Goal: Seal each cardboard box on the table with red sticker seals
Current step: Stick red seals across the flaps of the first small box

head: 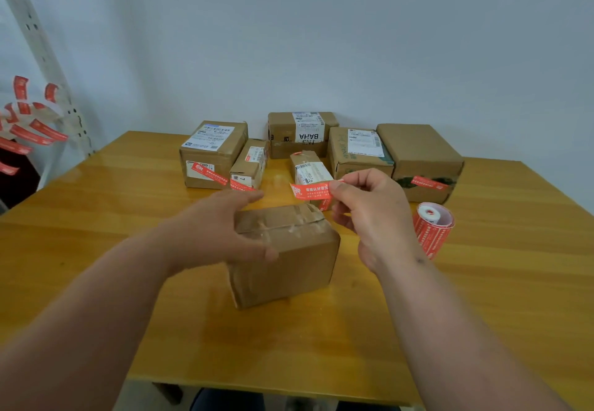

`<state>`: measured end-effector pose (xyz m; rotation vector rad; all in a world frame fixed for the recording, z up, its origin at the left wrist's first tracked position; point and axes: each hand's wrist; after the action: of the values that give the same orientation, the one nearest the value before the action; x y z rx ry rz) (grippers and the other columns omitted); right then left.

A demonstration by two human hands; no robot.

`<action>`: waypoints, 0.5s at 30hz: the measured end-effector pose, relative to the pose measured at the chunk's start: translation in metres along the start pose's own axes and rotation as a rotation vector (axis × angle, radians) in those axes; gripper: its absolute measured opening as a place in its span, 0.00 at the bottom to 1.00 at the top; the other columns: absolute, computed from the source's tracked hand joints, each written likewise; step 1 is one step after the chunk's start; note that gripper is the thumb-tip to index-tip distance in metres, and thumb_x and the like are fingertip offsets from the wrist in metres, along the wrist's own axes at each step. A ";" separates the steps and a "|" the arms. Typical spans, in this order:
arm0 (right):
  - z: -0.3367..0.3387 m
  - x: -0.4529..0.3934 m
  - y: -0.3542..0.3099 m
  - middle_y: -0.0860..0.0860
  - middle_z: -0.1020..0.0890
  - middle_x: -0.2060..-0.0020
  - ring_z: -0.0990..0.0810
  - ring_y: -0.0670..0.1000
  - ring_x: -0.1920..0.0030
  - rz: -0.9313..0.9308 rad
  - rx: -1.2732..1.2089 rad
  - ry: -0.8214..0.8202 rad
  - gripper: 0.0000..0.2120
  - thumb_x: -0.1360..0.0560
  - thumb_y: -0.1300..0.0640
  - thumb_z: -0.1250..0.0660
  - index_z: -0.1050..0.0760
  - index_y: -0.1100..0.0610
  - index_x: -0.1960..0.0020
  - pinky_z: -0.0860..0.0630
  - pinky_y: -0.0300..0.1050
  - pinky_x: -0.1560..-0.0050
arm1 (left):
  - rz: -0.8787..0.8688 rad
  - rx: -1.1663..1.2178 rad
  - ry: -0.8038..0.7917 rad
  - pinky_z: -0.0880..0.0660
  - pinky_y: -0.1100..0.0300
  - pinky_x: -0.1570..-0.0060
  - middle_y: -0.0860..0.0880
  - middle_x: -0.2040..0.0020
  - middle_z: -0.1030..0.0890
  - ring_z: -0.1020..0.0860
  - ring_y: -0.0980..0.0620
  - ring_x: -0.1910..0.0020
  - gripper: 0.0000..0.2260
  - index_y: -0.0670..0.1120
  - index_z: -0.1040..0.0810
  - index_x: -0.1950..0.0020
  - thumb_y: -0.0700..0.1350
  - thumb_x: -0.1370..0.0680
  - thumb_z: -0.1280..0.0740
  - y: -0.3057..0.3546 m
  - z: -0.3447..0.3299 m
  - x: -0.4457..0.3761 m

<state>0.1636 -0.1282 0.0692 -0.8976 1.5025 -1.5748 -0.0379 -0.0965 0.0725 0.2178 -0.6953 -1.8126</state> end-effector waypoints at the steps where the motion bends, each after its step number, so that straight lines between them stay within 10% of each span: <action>1: -0.002 0.000 0.000 0.55 0.16 0.59 0.22 0.46 0.66 0.031 0.046 0.005 0.04 0.26 0.60 0.29 0.24 0.56 0.56 0.21 0.42 0.61 | 0.007 0.167 0.045 0.30 0.54 0.41 0.57 0.32 0.33 0.33 0.54 0.35 0.33 0.62 0.33 0.29 0.57 0.32 0.25 -0.005 0.001 0.002; 4: -0.010 0.001 -0.001 0.53 0.18 0.62 0.21 0.48 0.63 0.114 0.167 -0.019 0.05 0.28 0.58 0.28 0.23 0.55 0.57 0.24 0.43 0.60 | 0.015 0.474 0.280 0.32 0.59 0.51 0.55 0.44 0.22 0.26 0.55 0.43 0.08 0.53 0.20 0.46 0.50 0.24 0.31 -0.013 -0.001 0.000; 11: -0.024 0.007 0.009 0.48 0.20 0.62 0.20 0.47 0.60 0.169 0.401 -0.079 0.06 0.27 0.55 0.28 0.26 0.50 0.56 0.25 0.41 0.63 | 0.010 0.485 0.295 0.33 0.62 0.55 0.63 0.52 0.26 0.30 0.64 0.52 0.22 0.47 0.17 0.57 0.64 0.27 0.37 -0.002 -0.014 0.000; 15: -0.030 0.008 0.014 0.45 0.20 0.64 0.20 0.48 0.59 0.189 0.472 -0.065 0.08 0.29 0.53 0.27 0.27 0.47 0.58 0.23 0.57 0.48 | -0.003 0.379 0.294 0.31 0.62 0.56 0.59 0.42 0.26 0.31 0.61 0.46 0.13 0.44 0.18 0.61 0.54 0.27 0.29 0.000 -0.016 -0.003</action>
<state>0.1346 -0.1217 0.0534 -0.5154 1.0658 -1.6425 -0.0296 -0.0992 0.0592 0.7213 -0.8206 -1.5945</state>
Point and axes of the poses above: each hand's wrist, its own x-axis away from the middle knuckle, its own z-axis out of the back of the hand, y = z × x
